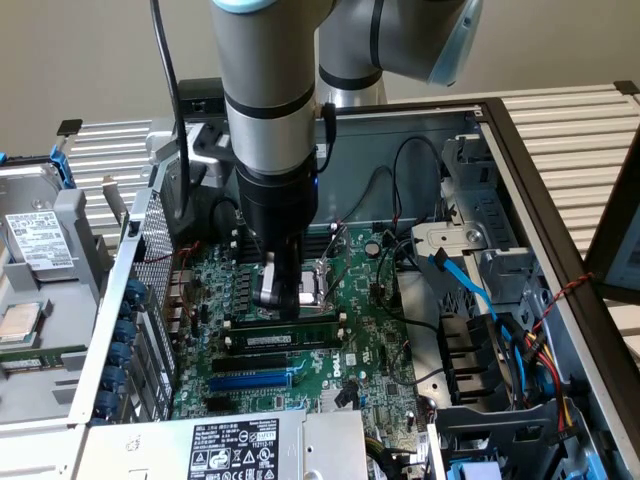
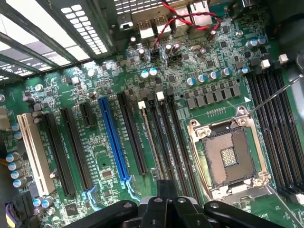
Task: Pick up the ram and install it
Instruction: 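Press down the ram until it locks into place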
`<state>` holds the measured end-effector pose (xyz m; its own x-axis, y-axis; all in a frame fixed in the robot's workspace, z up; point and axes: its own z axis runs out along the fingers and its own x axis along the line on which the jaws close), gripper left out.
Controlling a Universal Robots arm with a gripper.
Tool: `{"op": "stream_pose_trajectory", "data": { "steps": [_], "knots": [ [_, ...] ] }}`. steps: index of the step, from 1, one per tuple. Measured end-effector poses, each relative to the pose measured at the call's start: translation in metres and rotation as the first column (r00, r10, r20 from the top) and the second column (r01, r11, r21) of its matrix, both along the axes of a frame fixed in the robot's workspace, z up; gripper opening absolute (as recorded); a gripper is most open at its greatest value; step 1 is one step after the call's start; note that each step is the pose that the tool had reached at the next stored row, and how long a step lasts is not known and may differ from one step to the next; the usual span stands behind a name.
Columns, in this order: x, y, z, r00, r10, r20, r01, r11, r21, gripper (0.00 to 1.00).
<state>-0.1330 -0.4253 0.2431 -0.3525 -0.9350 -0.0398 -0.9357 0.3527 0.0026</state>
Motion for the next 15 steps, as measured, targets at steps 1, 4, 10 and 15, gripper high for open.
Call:
{"op": "stream_pose_trajectory", "data": {
  "steps": [1, 4, 10, 15],
  "knots": [
    [0.0000, 0.0000, 0.0000, 0.9998, -0.018, -0.0001, 0.018, 0.9998, -0.0001, 0.10],
    [0.0000, 0.0000, -0.0001, 0.9976, -0.069, 0.0000, 0.069, 0.9976, 0.0000, 0.10],
    [0.0000, -0.0001, -0.0002, 0.9819, -0.189, 0.0000, 0.189, 0.9819, -0.0001, 0.10],
    [0.0000, 0.0000, -0.0003, 0.9608, -0.277, 0.0001, 0.277, 0.9608, 0.0001, 0.10]
  ]
}}
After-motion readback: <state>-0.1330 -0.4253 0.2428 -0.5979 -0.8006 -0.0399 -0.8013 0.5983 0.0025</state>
